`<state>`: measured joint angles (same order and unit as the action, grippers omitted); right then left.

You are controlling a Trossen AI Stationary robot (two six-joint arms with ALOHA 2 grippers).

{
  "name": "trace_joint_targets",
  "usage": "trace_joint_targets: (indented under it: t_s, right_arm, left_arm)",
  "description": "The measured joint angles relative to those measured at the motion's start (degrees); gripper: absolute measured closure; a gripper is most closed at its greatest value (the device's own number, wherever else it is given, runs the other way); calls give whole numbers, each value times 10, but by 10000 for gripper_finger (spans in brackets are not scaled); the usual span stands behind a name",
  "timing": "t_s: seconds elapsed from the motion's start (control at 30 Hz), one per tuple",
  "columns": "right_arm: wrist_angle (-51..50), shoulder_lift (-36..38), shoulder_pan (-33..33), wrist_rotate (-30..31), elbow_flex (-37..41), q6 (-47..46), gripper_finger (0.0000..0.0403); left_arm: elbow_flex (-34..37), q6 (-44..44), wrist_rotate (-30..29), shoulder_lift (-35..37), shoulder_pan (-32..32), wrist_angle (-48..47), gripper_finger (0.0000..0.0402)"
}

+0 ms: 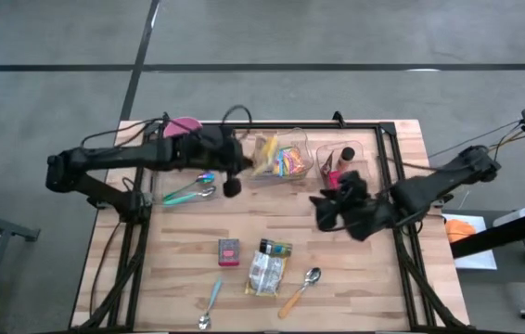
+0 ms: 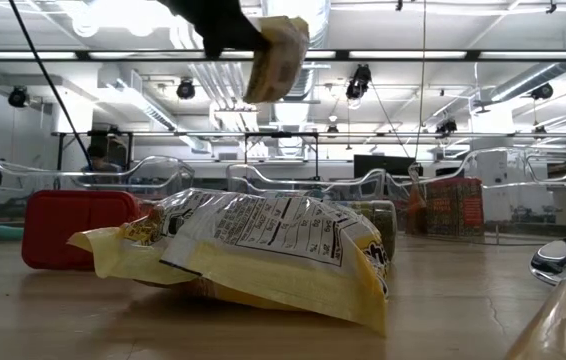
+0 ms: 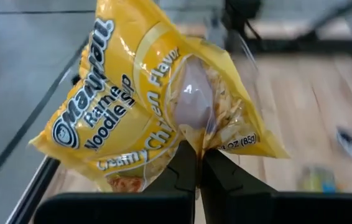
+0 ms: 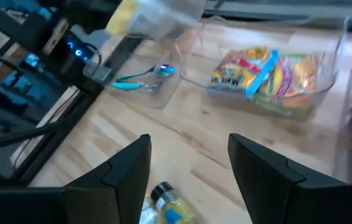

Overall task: Pick & Place Food Item
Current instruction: Put the yellow noodle pack into the middle transparent bin

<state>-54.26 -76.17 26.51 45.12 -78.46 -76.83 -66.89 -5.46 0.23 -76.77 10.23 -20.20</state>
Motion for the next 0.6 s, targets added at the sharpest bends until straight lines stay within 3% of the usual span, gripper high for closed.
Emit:
trace_joint_targets:
  t_s: [0.13,0.27,0.6]
  right_arm:
    - [-8,50,2,-12,3,80,192]
    - [-7,92,-6,-19,10,137,192]
    - [-9,150,-6,-12,49,140,192]
  left_arm:
    - [-1,63,8,-15,40,39,398]
    - [-15,88,38,-50,63,19,398]
    - [-152,58,43,-195,66,-110,398]
